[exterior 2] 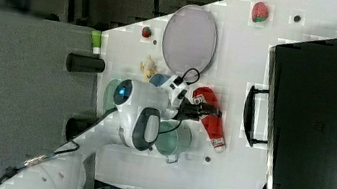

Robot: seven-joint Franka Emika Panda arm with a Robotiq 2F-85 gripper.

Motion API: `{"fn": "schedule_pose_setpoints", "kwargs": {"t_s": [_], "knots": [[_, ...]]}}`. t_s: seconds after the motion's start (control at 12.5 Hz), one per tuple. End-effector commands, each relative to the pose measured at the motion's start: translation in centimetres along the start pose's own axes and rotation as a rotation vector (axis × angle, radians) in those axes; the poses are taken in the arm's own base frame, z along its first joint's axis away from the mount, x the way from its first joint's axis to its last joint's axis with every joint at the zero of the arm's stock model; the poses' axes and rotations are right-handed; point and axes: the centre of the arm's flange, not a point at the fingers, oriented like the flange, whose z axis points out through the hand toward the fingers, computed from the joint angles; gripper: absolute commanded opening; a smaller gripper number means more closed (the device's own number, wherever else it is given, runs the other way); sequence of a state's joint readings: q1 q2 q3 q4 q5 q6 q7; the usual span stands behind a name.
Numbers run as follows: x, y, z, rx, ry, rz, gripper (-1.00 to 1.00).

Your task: Pick ketchup from table and place on plate.

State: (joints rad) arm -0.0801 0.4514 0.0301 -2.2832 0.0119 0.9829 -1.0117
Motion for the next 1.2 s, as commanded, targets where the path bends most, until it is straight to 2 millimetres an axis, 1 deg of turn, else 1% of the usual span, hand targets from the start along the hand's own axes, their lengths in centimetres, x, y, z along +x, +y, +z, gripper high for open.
{"fn": "schedule_pose_setpoints", "kwargs": {"t_s": [0.08, 0.16, 0.24, 0.32, 0.48, 0.64, 0.72, 0.88, 1.04, 1.2], "knots": [[1.2, 0.4, -1.7, -0.022, 0.087, -0.04, 0.92], [1.0, 0.3, -1.2, -0.019, 0.078, -0.041, 0.68], [1.1, 0.4, -1.3, -0.02, 0.081, -0.041, 0.43], [1.1, 0.3, -1.6, -0.021, 0.088, -0.041, 0.27], [1.2, 0.2, -2.3, -0.024, 0.097, -0.044, 0.27], [1.3, 0.1, -3.9, -0.027, 0.108, -0.047, 0.27], [1.2, 0.0, -5.2, -0.027, 0.108, -0.048, 0.27], [0.6, -0.3, -8.3, -0.024, 0.088, -0.047, 0.27], [-0.3, -0.8, -12.3, -0.023, 0.076, -0.04, 0.27], [-1.1, -1.9, -16.6, -0.022, 0.058, -0.033, 0.27]]}}
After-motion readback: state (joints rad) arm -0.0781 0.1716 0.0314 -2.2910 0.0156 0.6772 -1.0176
